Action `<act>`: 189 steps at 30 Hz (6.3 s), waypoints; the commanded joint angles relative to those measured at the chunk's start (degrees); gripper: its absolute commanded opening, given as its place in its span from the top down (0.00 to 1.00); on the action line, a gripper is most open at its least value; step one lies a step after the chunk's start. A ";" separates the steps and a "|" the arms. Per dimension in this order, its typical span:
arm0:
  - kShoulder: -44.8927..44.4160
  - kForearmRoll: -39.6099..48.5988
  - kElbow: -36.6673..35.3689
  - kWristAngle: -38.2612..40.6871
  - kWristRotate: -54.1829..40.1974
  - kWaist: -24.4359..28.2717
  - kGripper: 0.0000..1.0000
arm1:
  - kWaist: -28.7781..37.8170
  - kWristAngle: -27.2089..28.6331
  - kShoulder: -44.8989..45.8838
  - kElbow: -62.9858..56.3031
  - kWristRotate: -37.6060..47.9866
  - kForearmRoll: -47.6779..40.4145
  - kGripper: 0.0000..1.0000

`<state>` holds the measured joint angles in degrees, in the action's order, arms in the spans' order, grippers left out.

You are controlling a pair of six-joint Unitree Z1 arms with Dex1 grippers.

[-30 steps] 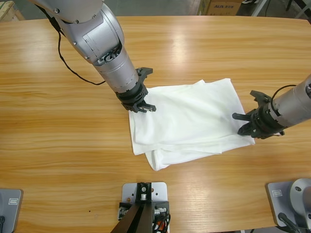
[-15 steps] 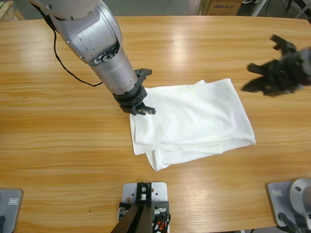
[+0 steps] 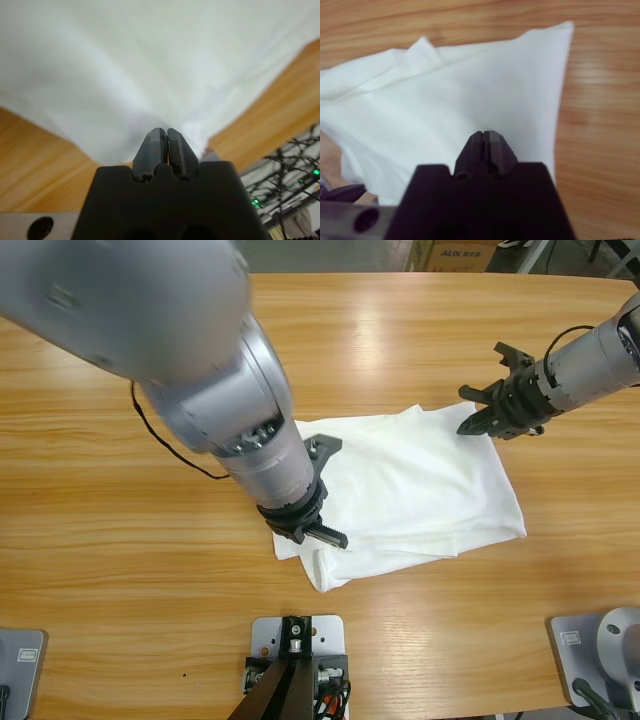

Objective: Fold clothes

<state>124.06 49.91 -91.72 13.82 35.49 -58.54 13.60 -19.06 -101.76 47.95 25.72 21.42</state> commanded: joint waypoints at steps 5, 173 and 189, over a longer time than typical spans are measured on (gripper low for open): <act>7.16 -2.22 1.95 0.40 0.37 2.64 1.00 | -5.04 -0.81 -9.33 -0.38 -2.39 -4.80 1.00; 21.48 39.04 -73.63 -3.89 -1.98 -3.42 1.00 | 49.07 29.22 47.20 -16.92 45.63 19.74 1.00; 29.78 41.62 -92.32 -8.19 0.37 -4.55 1.00 | 49.02 28.93 36.09 -17.03 45.00 11.92 1.00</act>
<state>154.09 86.26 -151.59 10.96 37.11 -61.50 62.52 9.70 -63.61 31.13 72.42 35.50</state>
